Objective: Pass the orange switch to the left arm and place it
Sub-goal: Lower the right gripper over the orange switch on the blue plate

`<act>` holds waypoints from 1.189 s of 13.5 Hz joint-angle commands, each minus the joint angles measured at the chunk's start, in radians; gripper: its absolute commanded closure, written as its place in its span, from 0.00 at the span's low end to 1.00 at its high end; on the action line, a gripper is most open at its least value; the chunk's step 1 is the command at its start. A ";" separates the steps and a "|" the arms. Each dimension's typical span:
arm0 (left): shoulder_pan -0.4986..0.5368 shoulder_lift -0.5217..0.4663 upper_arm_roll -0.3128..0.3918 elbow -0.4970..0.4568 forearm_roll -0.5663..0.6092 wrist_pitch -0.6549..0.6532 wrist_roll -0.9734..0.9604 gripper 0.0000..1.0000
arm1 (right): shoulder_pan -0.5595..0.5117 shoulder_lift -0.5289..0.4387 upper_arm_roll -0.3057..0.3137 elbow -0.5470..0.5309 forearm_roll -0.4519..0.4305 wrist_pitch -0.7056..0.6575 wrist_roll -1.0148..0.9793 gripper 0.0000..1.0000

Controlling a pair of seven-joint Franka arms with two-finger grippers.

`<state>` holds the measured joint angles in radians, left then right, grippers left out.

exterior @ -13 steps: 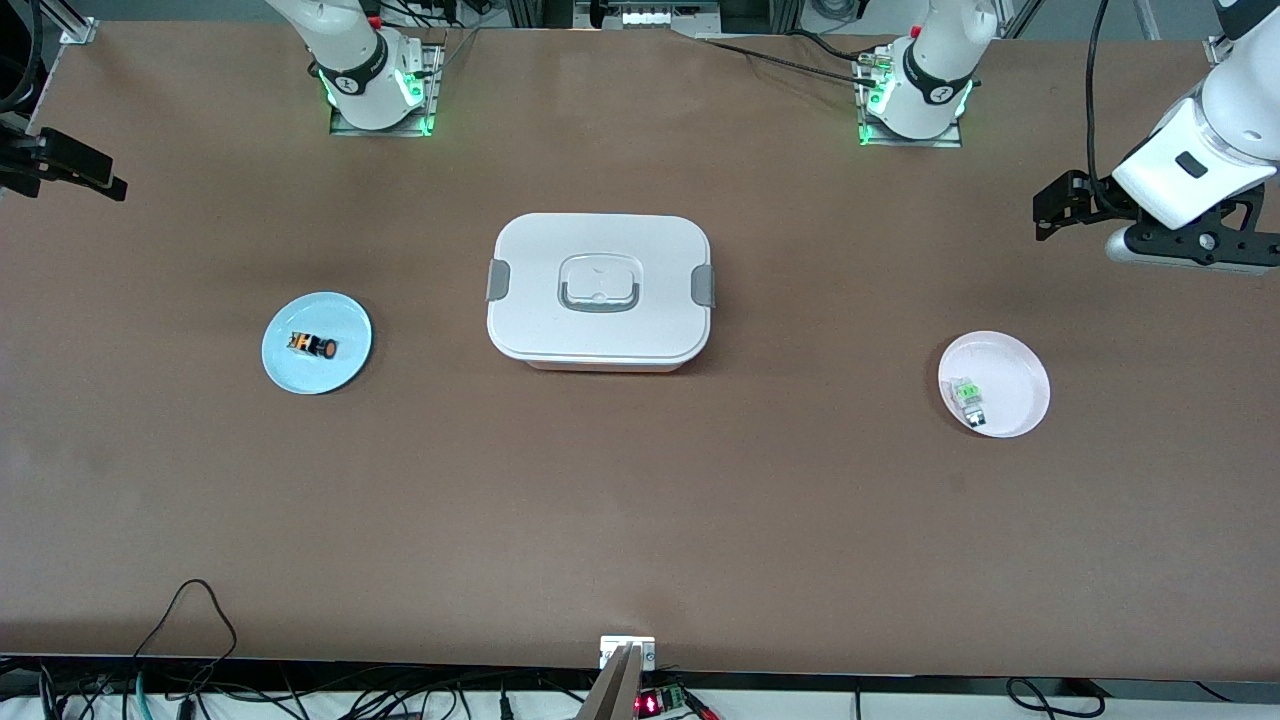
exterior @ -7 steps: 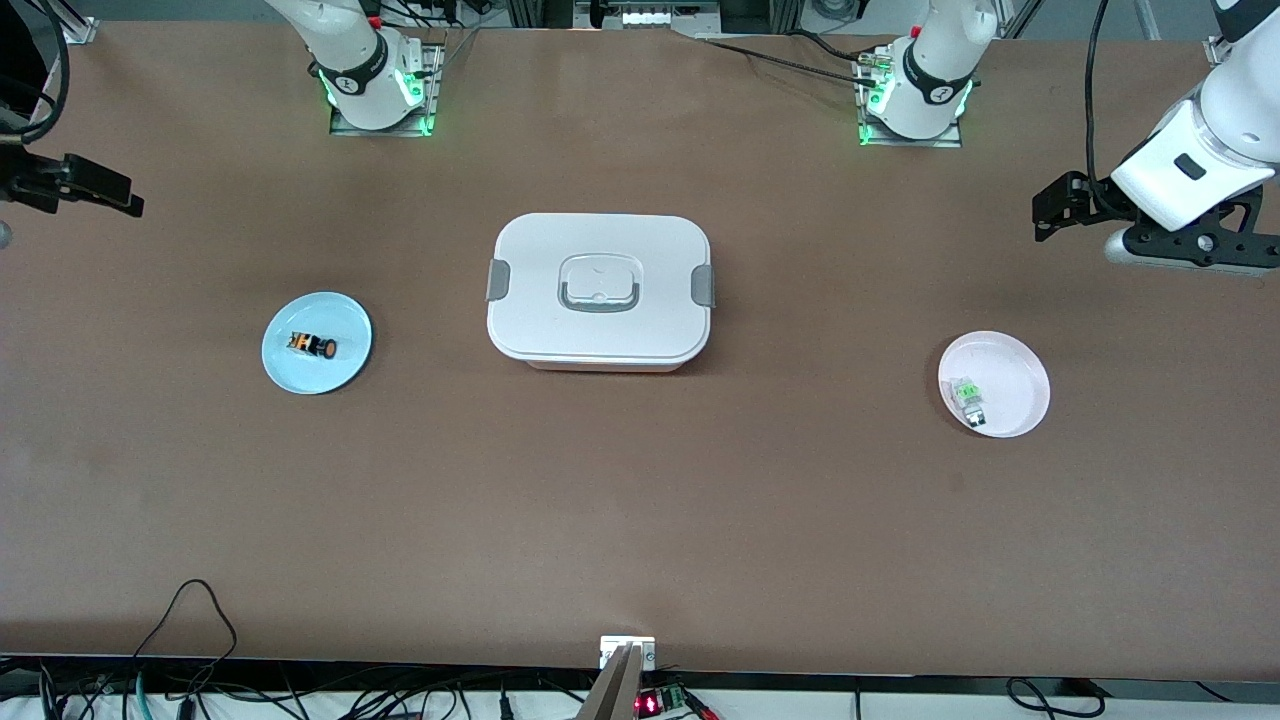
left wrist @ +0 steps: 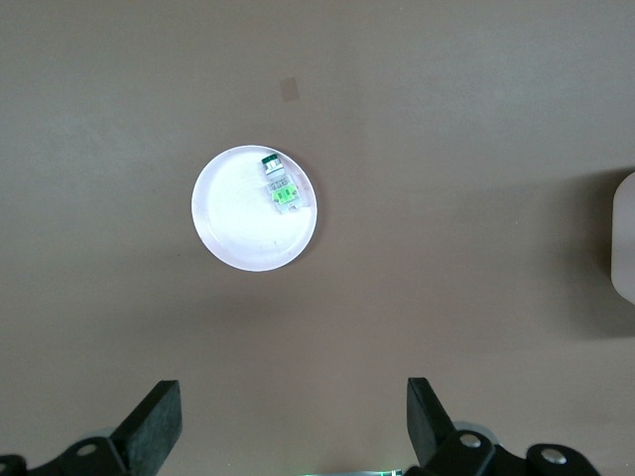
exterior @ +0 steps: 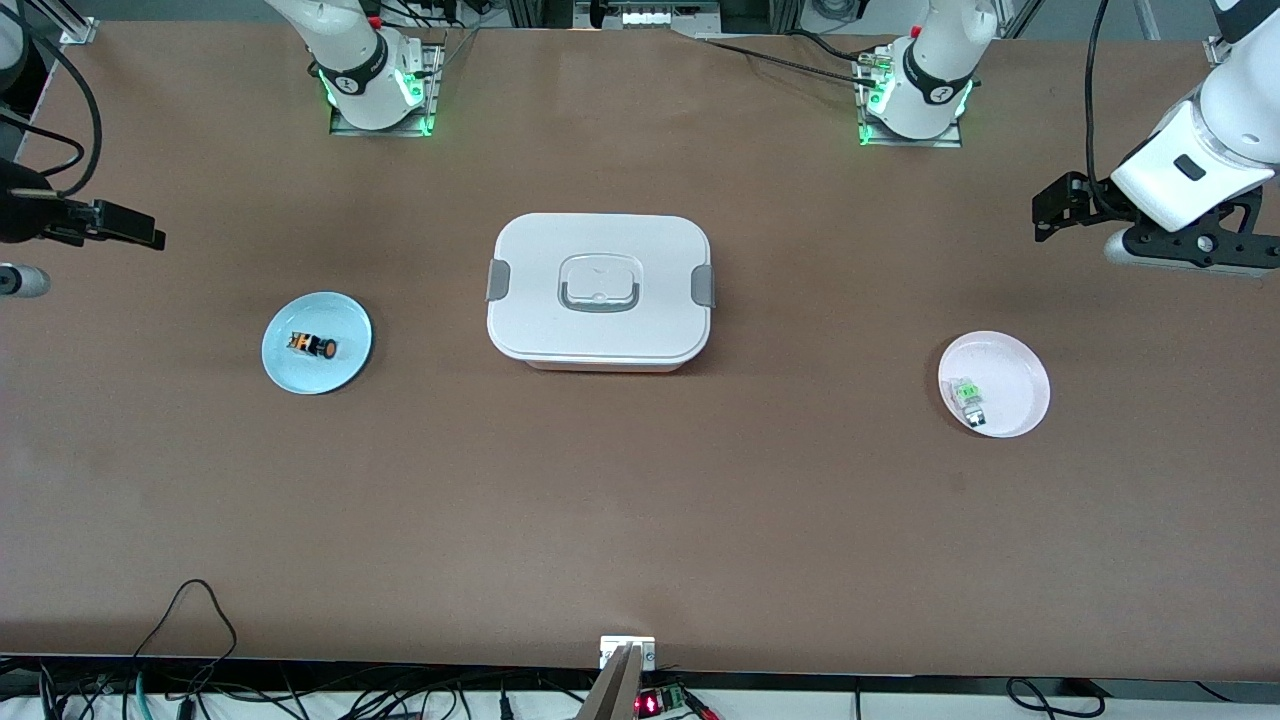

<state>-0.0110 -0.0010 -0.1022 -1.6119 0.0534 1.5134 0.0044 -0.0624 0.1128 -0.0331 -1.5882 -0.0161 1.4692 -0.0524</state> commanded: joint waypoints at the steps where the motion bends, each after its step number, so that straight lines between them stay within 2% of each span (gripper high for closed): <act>1: 0.000 0.013 0.002 0.039 -0.009 -0.013 0.005 0.00 | 0.004 0.085 0.001 -0.007 -0.025 0.046 0.012 0.00; 4: -0.001 0.018 0.002 0.044 -0.018 -0.013 0.003 0.00 | 0.004 0.085 0.002 -0.162 -0.024 0.238 0.032 0.00; 11: 0.002 0.018 0.004 0.043 -0.021 -0.018 0.003 0.00 | 0.006 0.097 0.010 -0.404 -0.021 0.528 0.032 0.00; 16: 0.002 0.018 0.004 0.043 -0.021 -0.022 0.002 0.00 | 0.006 0.143 0.027 -0.478 -0.021 0.663 0.034 0.00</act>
<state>-0.0105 -0.0002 -0.1015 -1.6033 0.0534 1.5136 0.0044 -0.0583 0.2615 -0.0110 -2.0304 -0.0253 2.0836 -0.0382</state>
